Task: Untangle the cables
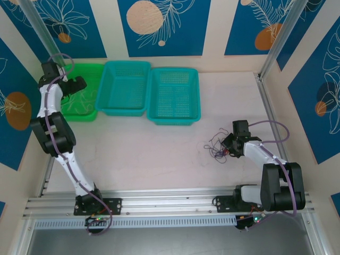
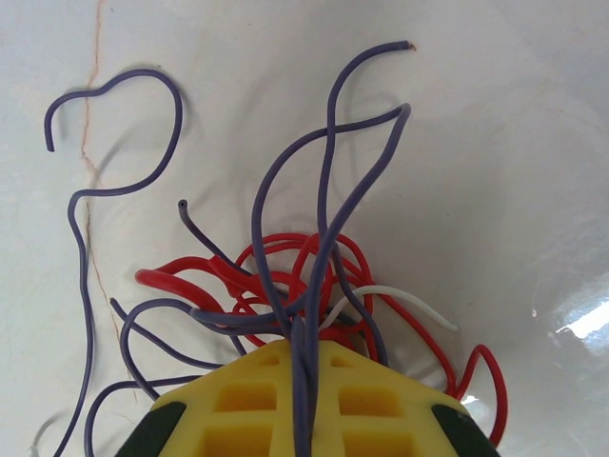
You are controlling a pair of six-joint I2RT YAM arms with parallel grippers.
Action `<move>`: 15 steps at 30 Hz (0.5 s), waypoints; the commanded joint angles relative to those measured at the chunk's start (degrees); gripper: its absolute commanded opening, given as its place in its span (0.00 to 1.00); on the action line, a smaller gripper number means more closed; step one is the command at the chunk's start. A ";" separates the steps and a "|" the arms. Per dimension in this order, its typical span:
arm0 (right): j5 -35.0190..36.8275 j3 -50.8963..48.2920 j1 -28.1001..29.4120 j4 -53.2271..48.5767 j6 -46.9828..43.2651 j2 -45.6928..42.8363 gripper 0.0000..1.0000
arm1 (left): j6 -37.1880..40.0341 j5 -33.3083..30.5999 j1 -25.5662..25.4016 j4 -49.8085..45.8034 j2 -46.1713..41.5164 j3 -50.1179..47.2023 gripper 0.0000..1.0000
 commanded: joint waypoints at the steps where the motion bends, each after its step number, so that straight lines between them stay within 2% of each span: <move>1: -1.98 -1.32 0.09 -0.79 -0.77 0.44 0.05 | -0.89 2.29 -0.02 0.18 -5.31 1.47 1.00; 8: -3.67 -1.20 0.90 -0.35 -1.79 -0.01 0.02 | -5.55 14.62 -2.37 9.44 -21.64 -8.71 1.00; 13: -6.06 0.38 5.47 -4.23 -1.48 -4.19 0.00 | -4.78 20.49 -7.56 17.19 -36.99 -21.90 1.00; 15: -6.26 1.74 7.28 -7.05 -1.56 -7.54 0.00 | -3.12 22.26 -11.40 20.61 -43.17 -28.38 1.00</move>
